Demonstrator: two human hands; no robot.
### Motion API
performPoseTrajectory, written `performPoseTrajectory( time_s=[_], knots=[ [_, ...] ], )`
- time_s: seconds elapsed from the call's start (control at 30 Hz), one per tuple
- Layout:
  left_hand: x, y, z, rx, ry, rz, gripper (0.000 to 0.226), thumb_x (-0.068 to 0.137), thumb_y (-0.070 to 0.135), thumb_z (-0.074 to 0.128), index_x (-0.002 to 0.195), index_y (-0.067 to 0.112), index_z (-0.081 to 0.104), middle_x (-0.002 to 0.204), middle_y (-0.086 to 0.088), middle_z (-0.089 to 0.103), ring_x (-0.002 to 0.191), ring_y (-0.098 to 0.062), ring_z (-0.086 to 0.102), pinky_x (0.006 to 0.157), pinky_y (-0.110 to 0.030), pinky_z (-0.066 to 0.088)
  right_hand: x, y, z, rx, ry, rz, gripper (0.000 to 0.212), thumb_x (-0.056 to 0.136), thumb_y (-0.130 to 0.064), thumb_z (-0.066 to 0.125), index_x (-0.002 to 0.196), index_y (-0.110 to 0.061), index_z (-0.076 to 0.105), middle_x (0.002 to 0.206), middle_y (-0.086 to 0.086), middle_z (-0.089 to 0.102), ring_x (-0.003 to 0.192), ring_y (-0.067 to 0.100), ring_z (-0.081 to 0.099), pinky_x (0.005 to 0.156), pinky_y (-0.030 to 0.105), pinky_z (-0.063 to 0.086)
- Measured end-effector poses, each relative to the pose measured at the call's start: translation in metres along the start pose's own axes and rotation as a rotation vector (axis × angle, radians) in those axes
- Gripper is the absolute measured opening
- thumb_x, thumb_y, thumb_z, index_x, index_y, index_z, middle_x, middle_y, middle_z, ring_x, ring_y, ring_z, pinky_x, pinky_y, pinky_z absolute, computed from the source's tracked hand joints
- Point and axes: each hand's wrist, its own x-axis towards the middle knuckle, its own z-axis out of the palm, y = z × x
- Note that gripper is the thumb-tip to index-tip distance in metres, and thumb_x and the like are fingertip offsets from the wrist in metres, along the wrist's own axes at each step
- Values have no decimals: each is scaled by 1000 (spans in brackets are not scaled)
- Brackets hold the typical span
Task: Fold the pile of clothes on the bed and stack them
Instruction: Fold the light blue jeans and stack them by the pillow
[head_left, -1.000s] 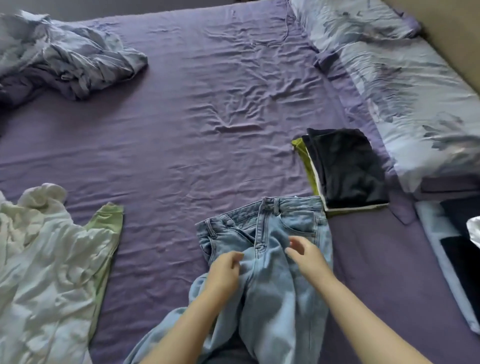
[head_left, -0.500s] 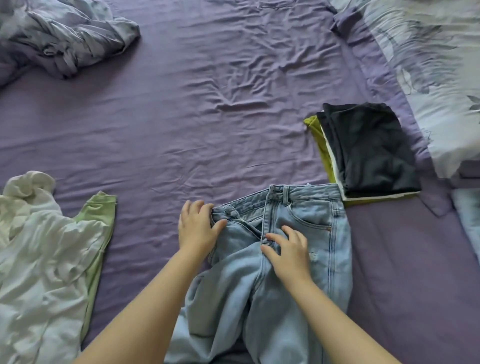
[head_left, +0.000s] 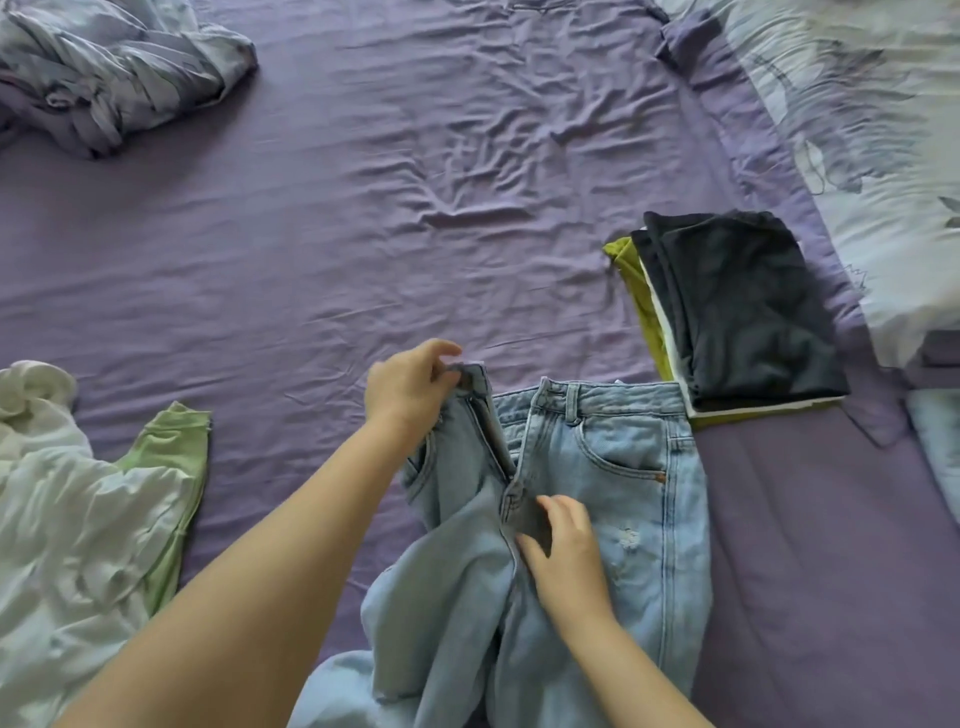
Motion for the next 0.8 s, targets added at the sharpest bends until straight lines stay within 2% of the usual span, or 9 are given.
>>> performPoseTrajectory(
  time_s=[0.07,0.13,0.2,0.27,0.4,0.53,0.67,0.73,0.8],
  knots=[
    [-4,8,3,207,35,86,37,89,25,62,125,28,58,123,5,60,120,-23,44,91,-34,28,-2,5,1,8,7,33,44,89,-16,65,131,-12,54,130,0,45,119,15,45,102,22,34],
    [-19,17,15,193,44,165,32,88,20,61,119,22,62,120,0,60,115,-27,47,90,-35,32,1,4,0,74,31,56,41,88,-15,66,128,-13,57,122,-2,47,106,11,50,95,19,37],
    [-41,20,36,50,-149,83,21,90,16,56,109,19,65,109,-4,66,103,-27,58,85,-34,44,7,0,-1,143,70,83,37,87,-12,66,124,-11,60,111,-1,48,82,6,53,83,15,38],
    [-66,16,59,9,-362,-8,18,90,15,54,104,18,65,105,-4,68,101,-25,61,84,-35,48,14,-4,-1,191,91,102,36,87,-9,66,123,-11,60,109,1,49,70,1,50,75,10,37],
    [-101,-1,82,-147,-387,-112,20,89,17,60,106,23,68,100,7,69,95,-14,62,82,-30,48,20,-7,2,233,55,114,38,88,-9,63,126,-16,59,108,-4,47,71,1,52,71,5,40],
    [-102,-5,81,-365,-355,-199,19,86,18,68,103,25,72,73,13,63,71,-7,61,73,-25,50,26,-7,3,212,27,150,42,88,-14,66,128,-20,58,106,-3,44,72,8,53,79,18,44],
    [-93,-7,80,-390,-377,-151,14,85,18,70,98,19,75,71,11,64,54,4,56,58,-8,43,28,-6,4,178,12,168,43,87,-18,67,128,-24,56,107,-4,41,68,1,49,79,20,44],
    [-88,-7,80,-318,-375,-116,12,86,21,69,96,19,75,76,7,67,57,3,54,62,-13,45,28,-6,5,156,2,181,43,88,-20,67,128,-26,55,107,-4,40,66,1,48,79,24,47],
    [-82,-5,80,-214,-378,-70,13,89,23,65,97,20,74,88,4,69,69,-7,58,73,-25,49,29,-8,6,111,-13,204,43,88,-22,66,128,-29,52,111,-4,41,69,6,50,79,30,49]
  ],
)
